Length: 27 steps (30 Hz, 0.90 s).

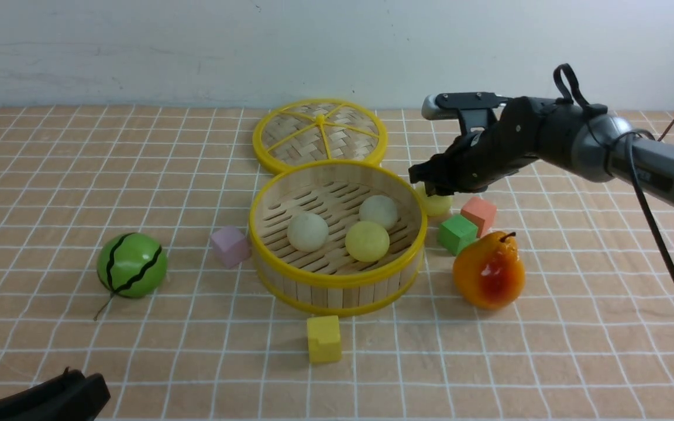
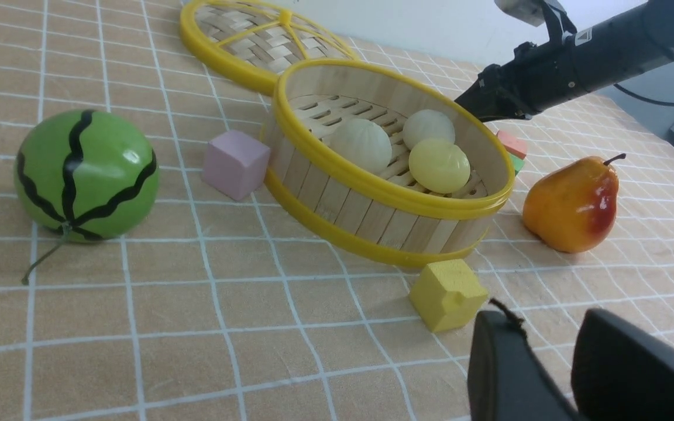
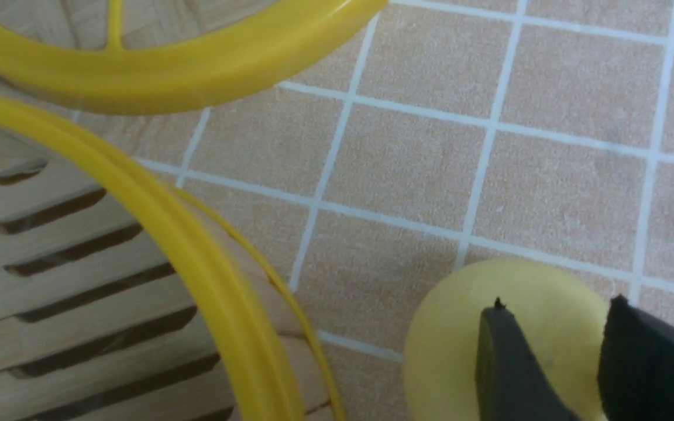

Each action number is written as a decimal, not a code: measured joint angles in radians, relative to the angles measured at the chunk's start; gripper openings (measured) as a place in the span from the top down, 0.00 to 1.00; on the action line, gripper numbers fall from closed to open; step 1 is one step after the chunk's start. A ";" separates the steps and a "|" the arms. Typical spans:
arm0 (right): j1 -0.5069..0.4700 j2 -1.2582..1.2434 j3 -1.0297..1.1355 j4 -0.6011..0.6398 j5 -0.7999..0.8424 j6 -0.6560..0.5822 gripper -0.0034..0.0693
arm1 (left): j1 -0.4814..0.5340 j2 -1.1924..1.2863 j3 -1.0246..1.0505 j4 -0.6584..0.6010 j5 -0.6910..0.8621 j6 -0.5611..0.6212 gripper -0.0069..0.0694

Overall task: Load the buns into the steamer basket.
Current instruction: Use the right arm to grab a steamed stuffed bun, then use the right arm to put the steamed stuffed bun into the steamer

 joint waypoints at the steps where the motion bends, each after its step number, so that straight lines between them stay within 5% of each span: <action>1: 0.000 0.000 -0.001 0.000 -0.003 0.000 0.66 | 0.000 0.000 0.000 0.000 0.000 0.000 0.67; 11: 0.000 0.000 -0.001 0.000 -0.021 0.000 0.96 | 0.000 0.000 0.000 0.000 0.000 0.000 0.65; 27: 0.025 -0.248 -0.001 0.034 0.135 -0.140 0.97 | 0.000 0.000 0.000 0.000 0.000 0.000 0.63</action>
